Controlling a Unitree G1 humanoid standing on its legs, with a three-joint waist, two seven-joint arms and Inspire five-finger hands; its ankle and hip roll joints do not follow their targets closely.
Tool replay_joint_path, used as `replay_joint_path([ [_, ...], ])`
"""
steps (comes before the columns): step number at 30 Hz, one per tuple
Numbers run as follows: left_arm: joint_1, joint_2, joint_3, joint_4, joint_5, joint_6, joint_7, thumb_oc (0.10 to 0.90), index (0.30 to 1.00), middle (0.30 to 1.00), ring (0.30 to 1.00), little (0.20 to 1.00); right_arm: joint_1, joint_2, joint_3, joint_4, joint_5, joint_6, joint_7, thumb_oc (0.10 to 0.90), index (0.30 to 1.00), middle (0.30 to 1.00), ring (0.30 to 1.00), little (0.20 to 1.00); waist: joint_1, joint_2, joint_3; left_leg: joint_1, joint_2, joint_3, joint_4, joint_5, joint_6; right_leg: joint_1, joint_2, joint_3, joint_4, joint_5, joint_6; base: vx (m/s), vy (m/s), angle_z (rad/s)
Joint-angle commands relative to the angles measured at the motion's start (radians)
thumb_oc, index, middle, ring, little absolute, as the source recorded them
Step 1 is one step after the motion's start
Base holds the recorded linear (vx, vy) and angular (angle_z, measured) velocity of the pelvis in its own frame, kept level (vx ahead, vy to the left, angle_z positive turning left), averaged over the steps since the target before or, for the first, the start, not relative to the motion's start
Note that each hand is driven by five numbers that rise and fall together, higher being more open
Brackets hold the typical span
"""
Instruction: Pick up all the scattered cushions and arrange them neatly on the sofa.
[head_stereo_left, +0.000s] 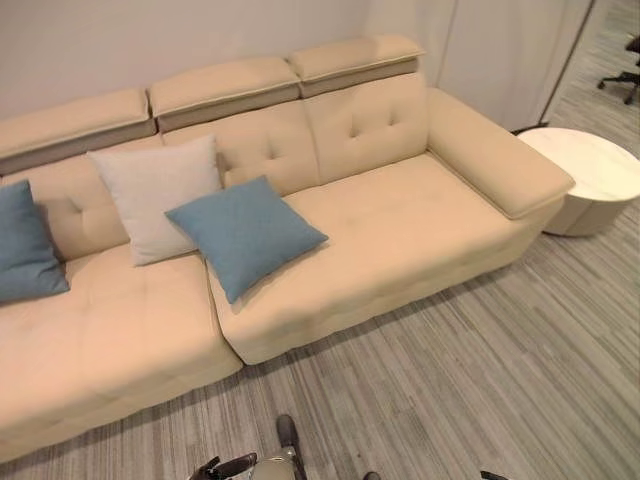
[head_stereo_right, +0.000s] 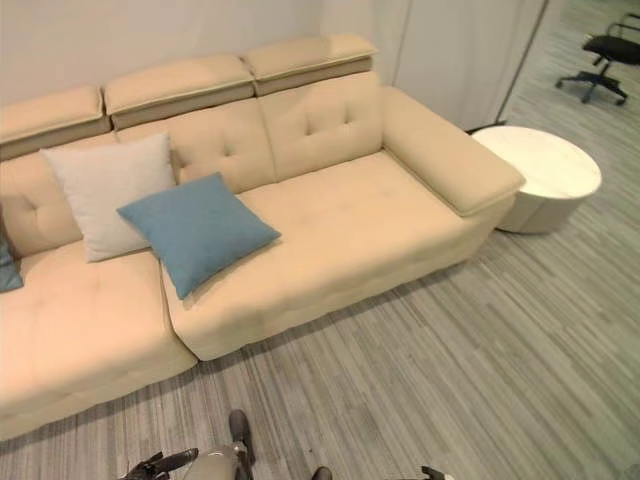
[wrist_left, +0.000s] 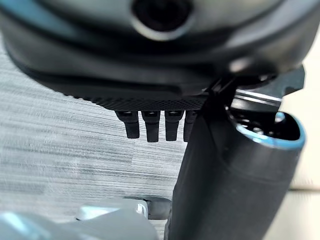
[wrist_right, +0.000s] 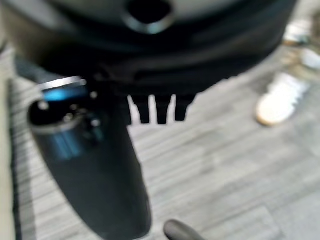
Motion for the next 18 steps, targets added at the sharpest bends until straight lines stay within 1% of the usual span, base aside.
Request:
replay_joint_path([
  [1, 0.052, 0.052, -0.019, 0.037, 0.026, 0.003, 0.03, 0.8, 0.9, 0.9, 0.9, 0.9, 0.0, -0.018, -0.005, 0.002, -0.051, -0.004, -0.019, 0.8, 0.9, 0.9, 0.9, 0.9, 0.029, -0.019, -0.035, 0.016, -0.008, -0.028, 0.017, 0.006, 0.007, 0.059, -0.098, 0.117, 0.134, -0.113, 0.132, 0.4, 0.218, 0.25],
  [3, 0.057, 0.061, -0.013, 0.043, 0.036, 0.007, 0.022, 0.8, 0.9, 0.9, 0.9, 0.9, 0.004, -0.009, -0.009, 0.004, -0.046, -0.003, -0.009, 0.8, 0.9, 0.9, 0.9, 0.9, 0.037, -0.033, -0.05, 0.032, -0.036, -0.033, 0.02, -0.017, 0.027, 0.068, -0.132, 0.113, 0.165, -0.099, 0.15, 0.35, 0.23, 0.13],
  [5, 0.056, 0.066, -0.009, 0.045, 0.034, 0.01, 0.015, 0.8, 0.9, 0.9, 0.9, 0.9, 0.01, 0.002, -0.015, 0.007, -0.044, -0.003, -0.001, 0.8, 0.9, 0.9, 0.9, 0.9, 0.042, -0.049, -0.06, 0.06, -0.079, -0.029, 0.023, -0.058, 0.059, 0.049, -0.186, 0.104, 0.264, -0.018, 0.182, 0.3, 0.257, 0.35],
  [6, 0.054, 0.069, -0.01, 0.04, 0.038, 0.013, 0.01, 0.8, 0.9, 0.9, 0.9, 0.9, 0.017, 0.006, -0.013, 0.003, -0.048, -0.001, 0.007, 0.8, 0.9, 0.9, 0.9, 0.9, 0.044, -0.056, -0.059, 0.069, -0.107, -0.033, 0.031, -0.078, 0.08, 0.029, -0.223, 0.104, 0.342, 0.061, 0.202, 0.25, 0.283, 0.66],
  [7, 0.048, 0.073, -0.009, 0.038, 0.043, 0.021, 0.011, 0.8, 0.9, 0.9, 0.9, 0.9, 0.017, 0.007, -0.015, -0.008, -0.041, 0.001, 0.012, 0.8, 0.9, 0.9, 0.9, 0.9, 0.041, -0.051, -0.056, 0.073, -0.116, -0.027, 0.035, -0.081, 0.108, -0.005, -0.24, 0.118, 0.424, 0.153, 0.197, 0.22, 0.256, 0.77],
  [8, 0.045, 0.075, -0.015, 0.039, 0.048, 0.023, 0.013, 0.8, 0.9, 0.9, 0.9, 0.9, 0.017, 0.007, -0.022, -0.012, -0.031, 0.003, 0.012, 0.8, 0.9, 0.9, 0.9, 0.9, 0.034, -0.043, -0.053, 0.089, -0.126, -0.041, 0.035, -0.1, 0.122, -0.029, -0.245, 0.138, 0.49, 0.167, 0.19, 0.12, 0.16, 0.62],
  [9, 0.044, 0.075, -0.015, 0.039, 0.048, 0.023, 0.013, 0.8, 0.9, 0.9, 0.9, 0.9, 0.017, 0.007, -0.022, -0.013, -0.031, 0.003, 0.012, 0.8, 0.9, 0.9, 0.9, 0.9, 0.035, -0.043, -0.053, 0.088, -0.127, -0.041, 0.036, -0.1, 0.122, -0.03, -0.246, 0.139, 0.493, 0.166, 0.191, 0.27, 0.173, 0.79],
  [10, 0.04, 0.079, -0.046, 0.03, 0.077, 0.023, 0.012, 0.8, 0.9, 0.9, 0.9, 0.9, 0.03, 0.014, -0.019, -0.017, -0.023, -0.008, 0.007, 0.8, 0.9, 0.9, 0.9, 0.9, 0.006, -0.013, -0.042, 0.142, -0.143, -0.094, 0.028, -0.132, 0.145, -0.108, -0.22, 0.201, 0.616, 0.153, 0.163, 0.29, 0.136, 0.84],
  [11, 0.035, 0.08, -0.053, 0.03, 0.084, 0.023, 0.013, 0.8, 0.9, 0.9, 0.9, 0.9, 0.034, 0.017, -0.019, -0.018, -0.017, -0.012, 0.008, 0.8, 0.9, 0.9, 0.9, 0.9, -0.009, 0.0, -0.035, 0.168, -0.148, -0.122, 0.019, -0.14, 0.147, -0.152, -0.205, 0.229, 0.641, 0.114, 0.147, 0.37, 0.126, 1.08],
  [12, 0.031, 0.081, -0.055, 0.031, 0.084, 0.022, 0.01, 0.8, 0.9, 0.9, 0.9, 0.9, 0.036, 0.02, -0.017, -0.016, -0.01, -0.015, 0.01, 0.8, 0.9, 0.9, 0.9, 0.9, -0.023, 0.009, -0.031, 0.181, -0.148, -0.146, 0.018, -0.143, 0.144, -0.18, -0.195, 0.238, 0.619, 0.092, 0.133, 0.26, -0.019, 0.95],
  [13, 0.025, 0.083, -0.057, 0.031, 0.076, 0.02, 0.007, 0.8, 0.9, 0.9, 0.9, 0.9, 0.034, 0.025, -0.013, -0.012, -0.003, -0.018, 0.012, 0.8, 0.9, 0.9, 0.9, 0.9, -0.041, 0.02, -0.023, 0.203, -0.15, -0.174, 0.007, -0.147, 0.137, -0.22, -0.187, 0.248, 0.575, 0.045, 0.115, 0.27, -0.078, 1.0],
  [14, 0.018, 0.083, -0.057, 0.033, 0.067, 0.021, 0.003, 0.8, 0.9, 0.9, 0.9, 0.9, 0.027, 0.022, -0.013, -0.012, 0.003, -0.022, 0.016, 0.8, 0.9, 0.9, 0.9, 0.9, -0.056, 0.022, -0.017, 0.218, -0.151, -0.194, 0.0, -0.151, 0.129, -0.233, -0.181, 0.256, 0.518, 0.022, 0.111, 0.25, -0.111, 0.92],
  [15, 0.013, 0.084, -0.058, 0.035, 0.064, 0.021, -0.001, 0.8, 0.9, 0.9, 0.9, 0.9, 0.024, 0.022, -0.012, -0.012, 0.004, -0.02, 0.018, 0.8, 0.9, 0.9, 0.9, 0.9, -0.068, 0.018, -0.011, 0.227, -0.156, -0.21, -0.001, -0.155, 0.123, -0.238, -0.173, 0.274, 0.456, 0.019, 0.114, 0.32, -0.205, 1.06],
  [16, -0.002, 0.088, -0.067, 0.03, 0.062, 0.019, -0.006, 0.8, 0.9, 0.9, 0.9, 0.9, 0.019, 0.021, -0.006, -0.015, 0.005, -0.017, 0.019, 0.8, 0.9, 0.9, 0.9, 0.9, -0.094, 0.007, 0.001, 0.245, -0.167, -0.242, -0.005, -0.167, 0.112, -0.285, -0.147, 0.339, 0.332, 0.045, 0.135, 0.23, -0.169, 0.95],
  [17, -0.002, 0.088, -0.067, 0.03, 0.062, 0.019, -0.006, 0.8, 0.9, 0.9, 0.9, 0.9, 0.019, 0.021, -0.006, -0.015, 0.005, -0.017, 0.019, 0.8, 0.9, 0.9, 0.9, 0.9, -0.096, 0.009, 0.003, 0.248, -0.165, -0.244, -0.004, -0.169, 0.112, -0.28, -0.145, 0.336, 0.328, 0.045, 0.135, 0.24, -0.187, 0.78],
  [18, -0.008, 0.089, -0.076, 0.021, 0.071, 0.013, -0.008, 0.8, 0.9, 0.9, 0.9, 0.9, 0.016, 0.017, -0.004, -0.016, 0.003, -0.015, 0.02, 0.8, 0.9, 0.9, 0.9, 0.9, -0.105, 0.002, 0.006, 0.254, -0.171, -0.257, -0.003, -0.177, 0.107, -0.3, -0.14, 0.362, 0.284, 0.069, 0.148, 0.14, -0.105, 0.63],
])
